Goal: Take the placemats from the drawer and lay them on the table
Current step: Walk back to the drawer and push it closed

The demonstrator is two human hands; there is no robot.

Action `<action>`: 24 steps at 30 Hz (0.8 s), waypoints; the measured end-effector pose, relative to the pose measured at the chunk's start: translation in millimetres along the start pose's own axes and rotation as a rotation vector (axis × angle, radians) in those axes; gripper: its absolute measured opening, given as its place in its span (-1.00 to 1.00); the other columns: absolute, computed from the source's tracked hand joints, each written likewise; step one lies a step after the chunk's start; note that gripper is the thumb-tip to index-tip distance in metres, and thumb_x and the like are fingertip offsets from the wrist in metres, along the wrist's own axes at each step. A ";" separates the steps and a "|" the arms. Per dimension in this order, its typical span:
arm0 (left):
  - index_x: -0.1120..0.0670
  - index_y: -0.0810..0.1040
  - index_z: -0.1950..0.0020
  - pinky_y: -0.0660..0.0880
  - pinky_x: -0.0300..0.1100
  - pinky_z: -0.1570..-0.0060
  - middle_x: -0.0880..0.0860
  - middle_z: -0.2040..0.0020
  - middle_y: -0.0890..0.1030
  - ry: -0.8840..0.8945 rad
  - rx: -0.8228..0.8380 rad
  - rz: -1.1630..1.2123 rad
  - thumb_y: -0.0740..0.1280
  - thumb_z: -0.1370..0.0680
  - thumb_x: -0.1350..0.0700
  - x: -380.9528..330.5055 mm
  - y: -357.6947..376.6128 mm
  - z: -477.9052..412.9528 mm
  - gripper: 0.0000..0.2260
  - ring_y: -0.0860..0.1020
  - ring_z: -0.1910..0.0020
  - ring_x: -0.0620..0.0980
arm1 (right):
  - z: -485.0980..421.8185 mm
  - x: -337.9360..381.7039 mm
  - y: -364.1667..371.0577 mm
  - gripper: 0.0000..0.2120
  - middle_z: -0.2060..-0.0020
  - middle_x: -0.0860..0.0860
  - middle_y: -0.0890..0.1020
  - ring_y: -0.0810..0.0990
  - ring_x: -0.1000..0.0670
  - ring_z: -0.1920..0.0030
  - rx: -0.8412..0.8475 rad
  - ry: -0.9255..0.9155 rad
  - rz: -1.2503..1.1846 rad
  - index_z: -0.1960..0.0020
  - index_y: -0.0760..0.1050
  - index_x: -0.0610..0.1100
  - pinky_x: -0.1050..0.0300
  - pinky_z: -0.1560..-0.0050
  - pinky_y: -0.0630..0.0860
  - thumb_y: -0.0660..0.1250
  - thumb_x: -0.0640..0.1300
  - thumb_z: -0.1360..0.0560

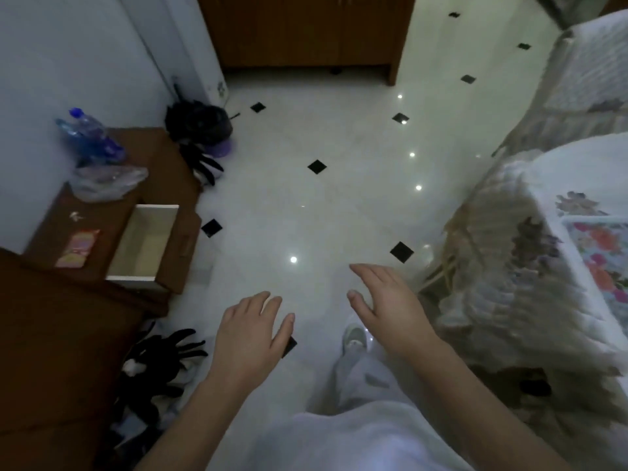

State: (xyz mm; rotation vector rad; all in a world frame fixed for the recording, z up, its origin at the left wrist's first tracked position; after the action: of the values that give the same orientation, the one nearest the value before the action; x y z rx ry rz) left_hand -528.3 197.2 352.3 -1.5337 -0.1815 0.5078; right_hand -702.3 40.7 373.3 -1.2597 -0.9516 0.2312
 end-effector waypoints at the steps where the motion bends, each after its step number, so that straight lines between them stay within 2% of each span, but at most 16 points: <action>1: 0.09 0.64 -0.22 0.51 0.05 -0.09 0.11 -0.21 0.64 -0.035 0.001 -0.011 0.07 -0.60 -0.17 5.4 0.3 -10.4 -0.51 0.61 -0.12 0.14 | -20.3 -0.2 3.2 -0.55 -0.34 0.03 0.49 0.39 0.02 -0.34 0.018 -0.028 -0.003 -0.45 0.36 -0.09 0.20 -0.33 0.27 0.19 0.06 -0.62; 6: 0.08 0.65 -0.21 0.51 0.04 -0.08 0.10 -0.19 0.65 -0.204 -0.007 -0.006 0.07 -0.60 -0.19 15.8 -8.1 -63.2 -0.50 0.62 -0.12 0.13 | -108.2 -10.8 1.3 -0.52 -0.37 0.02 0.47 0.36 0.02 -0.37 0.107 -0.122 -0.041 -0.49 0.32 -0.10 0.17 -0.37 0.27 0.18 0.06 -0.62; 12: 0.11 0.64 -0.20 0.53 0.05 -0.08 0.12 -0.17 0.66 -0.268 -0.054 0.025 0.09 -0.60 -0.17 13.6 -25.0 -143.5 -0.51 0.62 -0.10 0.14 | -185.9 -37.4 -7.4 -0.52 -0.36 0.02 0.48 0.37 0.01 -0.37 0.168 -0.161 -0.038 -0.48 0.33 -0.09 0.12 -0.37 0.32 0.18 0.07 -0.62; 19: 0.09 0.62 -0.24 0.51 0.04 -0.11 0.10 -0.21 0.64 -0.177 0.001 0.029 0.07 -0.61 -0.19 20.7 -22.5 -252.8 -0.50 0.60 -0.13 0.11 | -250.2 -73.0 -13.3 -0.48 -0.37 0.04 0.48 0.37 0.02 -0.37 0.153 -0.034 -0.051 -0.48 0.33 -0.08 0.11 -0.38 0.33 0.10 0.12 -0.59; 24: 0.09 0.63 -0.23 0.51 0.04 -0.09 0.10 -0.19 0.65 -0.073 0.008 0.023 0.07 -0.60 -0.18 40.9 -24.3 -343.4 -0.50 0.62 -0.11 0.12 | -300.2 -86.3 -17.3 -0.48 -0.37 0.06 0.47 0.35 0.04 -0.38 0.105 0.077 -0.028 -0.49 0.31 -0.07 0.20 -0.36 0.25 0.10 0.14 -0.59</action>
State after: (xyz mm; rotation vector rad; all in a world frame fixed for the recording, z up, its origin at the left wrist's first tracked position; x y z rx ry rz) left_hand -342.2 -95.3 351.4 -1.5118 -0.2181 0.5819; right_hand -547.0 -229.7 348.2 -1.1506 -0.8790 0.2066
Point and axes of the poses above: each hand's wrist, its own z-axis away from the middle knuckle, its own y-axis out of the palm, x = y × z, the point moved 6 cm from there along -z, towards the middle knuckle
